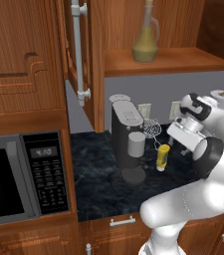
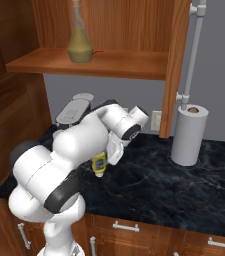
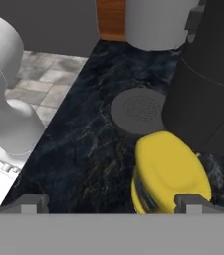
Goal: Pick the mustard and oil and vinegar bottle from the counter and place them in the cabinet.
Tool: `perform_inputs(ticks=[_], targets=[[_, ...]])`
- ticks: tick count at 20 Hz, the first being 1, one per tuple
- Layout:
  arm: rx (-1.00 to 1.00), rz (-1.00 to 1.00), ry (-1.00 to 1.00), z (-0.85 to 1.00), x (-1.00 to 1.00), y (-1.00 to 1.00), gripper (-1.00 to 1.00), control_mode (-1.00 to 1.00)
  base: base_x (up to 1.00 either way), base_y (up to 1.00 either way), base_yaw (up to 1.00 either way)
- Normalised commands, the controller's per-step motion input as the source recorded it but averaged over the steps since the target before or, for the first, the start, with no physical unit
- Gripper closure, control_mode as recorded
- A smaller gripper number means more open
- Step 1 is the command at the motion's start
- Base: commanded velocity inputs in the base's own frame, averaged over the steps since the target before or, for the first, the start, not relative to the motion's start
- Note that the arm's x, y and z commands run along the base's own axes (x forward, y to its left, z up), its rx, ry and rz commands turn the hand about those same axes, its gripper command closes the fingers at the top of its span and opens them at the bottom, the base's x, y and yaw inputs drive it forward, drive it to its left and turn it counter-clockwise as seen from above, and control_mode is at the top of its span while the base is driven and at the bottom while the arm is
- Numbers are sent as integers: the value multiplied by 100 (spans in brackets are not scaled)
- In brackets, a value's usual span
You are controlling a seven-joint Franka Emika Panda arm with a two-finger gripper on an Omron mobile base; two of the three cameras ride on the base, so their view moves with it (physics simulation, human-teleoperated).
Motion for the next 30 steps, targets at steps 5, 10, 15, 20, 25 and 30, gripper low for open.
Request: perform_inputs(ticks=[5, 10, 15, 20, 25, 30], targets=[[1, 7, 0, 0, 23, 2, -100, -100, 0, 0, 0], [1, 7, 0, -2, 14, 2, -100, -100, 0, 0, 0], [0, 7, 0, -14, 6, 6, -100, -100, 0, 0, 0], [0, 7, 0, -24, 3, 13, -100, -100, 0, 0, 0], [0, 5, 0, -13, 16, 6, -100, -100, 0, 0, 0], [0, 2, 0, -4, 33, 0, -100, -100, 0, 0, 0]])
